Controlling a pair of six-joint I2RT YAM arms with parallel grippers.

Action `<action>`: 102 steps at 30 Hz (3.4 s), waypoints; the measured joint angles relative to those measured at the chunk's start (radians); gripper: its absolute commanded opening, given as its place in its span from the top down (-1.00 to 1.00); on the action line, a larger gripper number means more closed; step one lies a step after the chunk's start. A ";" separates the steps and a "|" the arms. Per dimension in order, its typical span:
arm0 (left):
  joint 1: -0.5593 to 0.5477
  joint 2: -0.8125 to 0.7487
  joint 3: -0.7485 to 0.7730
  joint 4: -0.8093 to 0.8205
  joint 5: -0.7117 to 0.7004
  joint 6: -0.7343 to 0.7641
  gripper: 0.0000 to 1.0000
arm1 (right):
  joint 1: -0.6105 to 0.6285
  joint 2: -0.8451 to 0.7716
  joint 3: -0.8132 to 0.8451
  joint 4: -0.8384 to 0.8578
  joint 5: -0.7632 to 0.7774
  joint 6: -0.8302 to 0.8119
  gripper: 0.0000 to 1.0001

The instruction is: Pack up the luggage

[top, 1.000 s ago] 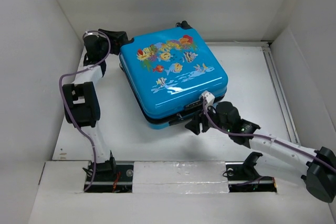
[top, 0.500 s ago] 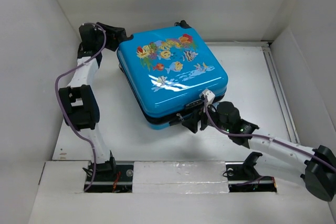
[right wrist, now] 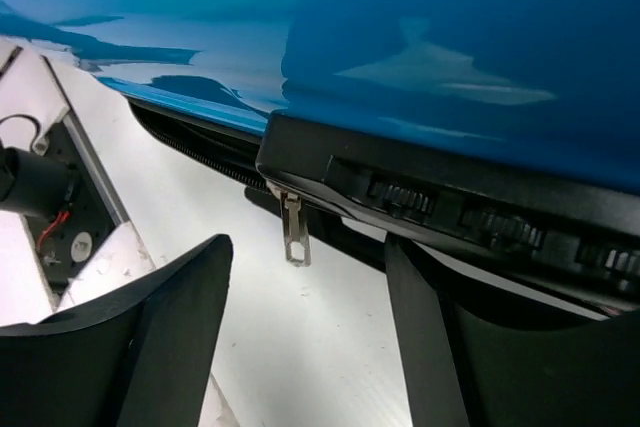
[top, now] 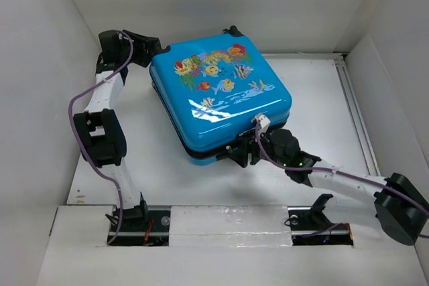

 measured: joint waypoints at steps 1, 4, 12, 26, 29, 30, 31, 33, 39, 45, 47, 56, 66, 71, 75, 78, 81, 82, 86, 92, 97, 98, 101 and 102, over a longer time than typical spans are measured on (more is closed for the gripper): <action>0.004 -0.003 -0.021 0.000 -0.002 0.002 1.00 | 0.000 0.011 -0.008 0.025 0.002 0.008 -0.35; 0.022 -0.013 -0.094 0.023 -0.016 0.010 1.00 | 0.002 0.053 -0.024 0.092 0.003 0.026 -0.30; 0.065 -0.025 -0.222 0.119 -0.035 0.003 1.00 | 0.013 0.121 -0.031 0.190 0.045 0.063 0.28; 0.091 -0.032 -0.223 0.129 -0.010 0.013 1.00 | 0.078 0.183 -0.033 0.268 0.047 0.094 1.00; 0.096 -0.032 -0.223 0.128 0.002 0.014 1.00 | 0.085 0.173 -0.032 0.257 0.061 0.089 1.00; 0.097 -0.032 -0.225 0.130 0.004 0.016 1.00 | 0.085 0.164 -0.029 0.239 0.072 0.082 1.00; 0.098 -0.036 -0.235 0.143 0.005 0.017 1.00 | 0.084 0.156 -0.018 0.212 0.085 0.072 1.00; 0.101 -0.052 -0.265 0.166 -0.006 0.016 1.00 | 0.072 0.135 0.007 0.153 0.097 0.044 1.00; 0.127 -0.179 -0.455 0.266 -0.041 -0.019 1.00 | -0.093 0.067 0.092 -0.031 0.023 -0.030 1.00; 0.140 -0.317 -0.651 0.333 -0.072 -0.062 1.00 | -0.280 0.048 0.144 -0.164 -0.049 -0.090 1.00; 0.140 -0.345 -0.683 0.338 -0.074 -0.068 1.00 | -0.282 0.032 0.142 -0.183 -0.054 -0.099 1.00; 0.140 -0.364 -0.668 0.317 -0.046 -0.089 1.00 | -0.198 -0.137 0.075 -0.186 -0.056 -0.114 -0.11; 0.137 -0.404 -0.546 0.197 0.014 -0.103 1.00 | -0.292 -0.084 0.077 -0.181 -0.085 -0.114 -0.29; 0.128 -0.409 -0.437 0.096 0.037 -0.099 1.00 | -0.337 -0.033 0.077 -0.169 -0.153 -0.108 -0.34; 0.126 -0.431 -0.446 0.087 0.040 -0.097 1.00 | -0.354 0.027 0.077 -0.142 -0.222 -0.103 -0.34; 0.131 -0.470 -0.525 0.102 0.034 -0.106 1.00 | -0.356 0.045 0.061 -0.106 -0.266 -0.097 -0.31; 0.140 -0.486 -0.598 0.123 0.024 -0.113 1.00 | -0.356 0.046 0.039 -0.055 -0.294 -0.092 -0.22; 0.142 -0.486 -0.615 0.134 0.019 -0.117 1.00 | -0.355 0.050 0.036 -0.041 -0.302 -0.091 -0.12; 0.146 -0.486 -0.650 0.158 -0.004 -0.122 1.00 | -0.353 0.093 0.033 0.011 -0.336 -0.077 0.02; 0.144 -0.476 -0.648 0.182 -0.010 -0.108 1.00 | -0.348 0.104 -0.004 0.114 -0.349 -0.045 0.25; 0.142 -0.410 -0.629 0.201 -0.008 -0.103 1.00 | -0.340 0.119 -0.035 0.204 -0.348 -0.027 0.28; 0.142 -0.397 -0.626 0.203 -0.010 -0.102 1.00 | -0.338 0.129 -0.039 0.227 -0.349 -0.024 0.28; 0.142 -0.357 -0.608 0.207 -0.014 -0.096 1.00 | -0.327 0.163 -0.042 0.285 -0.357 -0.016 0.36; 0.142 -0.342 -0.599 0.209 -0.014 -0.095 1.00 | -0.320 0.174 -0.042 0.305 -0.357 -0.013 0.36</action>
